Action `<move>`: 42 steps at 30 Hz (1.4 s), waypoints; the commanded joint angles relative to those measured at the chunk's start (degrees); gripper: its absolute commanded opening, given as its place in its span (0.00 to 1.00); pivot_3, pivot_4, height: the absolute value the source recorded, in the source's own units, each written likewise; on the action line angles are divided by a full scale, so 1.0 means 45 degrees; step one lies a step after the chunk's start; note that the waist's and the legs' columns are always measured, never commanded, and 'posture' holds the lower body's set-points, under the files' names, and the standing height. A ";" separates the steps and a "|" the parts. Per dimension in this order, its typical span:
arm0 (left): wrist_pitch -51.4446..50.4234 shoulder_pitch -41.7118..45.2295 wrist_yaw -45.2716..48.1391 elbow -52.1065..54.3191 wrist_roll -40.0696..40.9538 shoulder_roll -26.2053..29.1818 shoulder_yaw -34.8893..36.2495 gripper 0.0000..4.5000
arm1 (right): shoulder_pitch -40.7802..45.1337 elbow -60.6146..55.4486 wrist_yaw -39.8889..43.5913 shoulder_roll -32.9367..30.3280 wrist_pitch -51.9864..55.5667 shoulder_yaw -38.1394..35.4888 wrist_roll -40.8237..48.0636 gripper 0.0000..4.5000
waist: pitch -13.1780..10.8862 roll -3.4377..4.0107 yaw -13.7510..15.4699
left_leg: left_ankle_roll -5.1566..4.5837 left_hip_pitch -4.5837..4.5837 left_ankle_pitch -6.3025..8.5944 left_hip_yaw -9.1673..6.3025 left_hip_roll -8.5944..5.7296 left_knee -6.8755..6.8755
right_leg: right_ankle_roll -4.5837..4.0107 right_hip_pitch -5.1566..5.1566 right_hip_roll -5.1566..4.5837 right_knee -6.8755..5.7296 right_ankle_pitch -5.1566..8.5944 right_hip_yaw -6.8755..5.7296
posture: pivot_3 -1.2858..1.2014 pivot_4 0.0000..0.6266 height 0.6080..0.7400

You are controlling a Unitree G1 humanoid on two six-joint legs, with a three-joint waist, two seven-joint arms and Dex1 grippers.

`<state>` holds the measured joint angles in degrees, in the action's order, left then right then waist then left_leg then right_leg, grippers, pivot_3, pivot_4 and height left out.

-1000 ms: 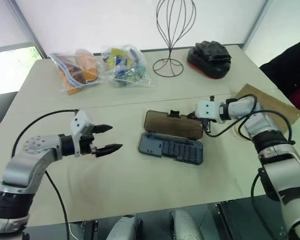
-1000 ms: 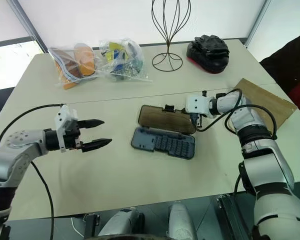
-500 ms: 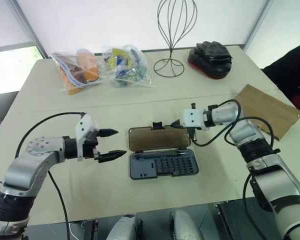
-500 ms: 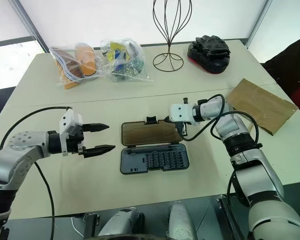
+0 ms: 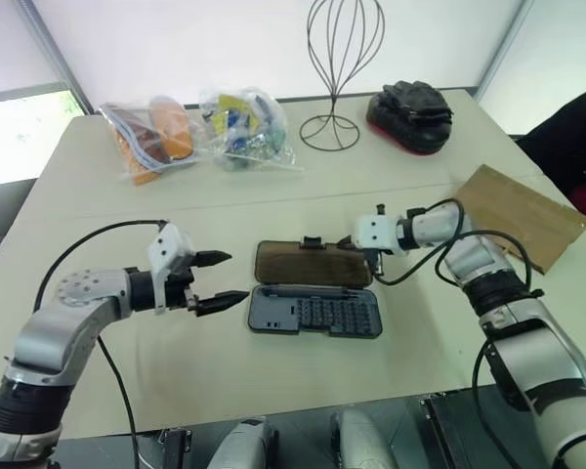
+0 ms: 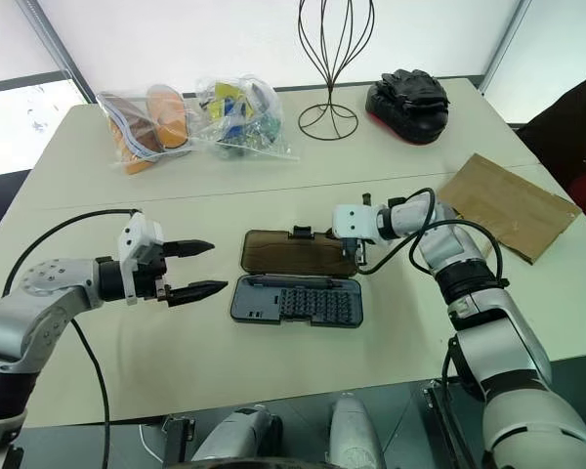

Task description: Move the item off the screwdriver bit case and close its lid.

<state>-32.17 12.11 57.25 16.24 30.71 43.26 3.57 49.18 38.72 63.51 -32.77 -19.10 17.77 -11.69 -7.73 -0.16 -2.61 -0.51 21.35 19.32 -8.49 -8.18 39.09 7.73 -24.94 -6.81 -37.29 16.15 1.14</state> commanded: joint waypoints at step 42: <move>0.2867 0.1319 0.2200 -0.2309 -0.2302 -0.0981 -0.3758 0.01 | -0.3194 -0.9828 -0.1986 -0.1429 0.9825 -0.3499 0.4199 1.00 | -0.0002 0.0002 0.0289 | -0.0001 0.0021 0.0000 0.0013 -0.0004 0.0009 | 0.0000 -0.0005 -0.0016 0.0006 0.0000 0.0001 | 0.52 0.24 1.00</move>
<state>-21.89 16.94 66.61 6.74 21.88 39.18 -12.85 34.39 -4.24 55.43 -39.28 25.94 2.31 6.98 -7.74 -0.15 -1.31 -0.52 21.44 19.33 -8.42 -8.20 39.13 7.74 -24.97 -6.88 -37.27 16.15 1.14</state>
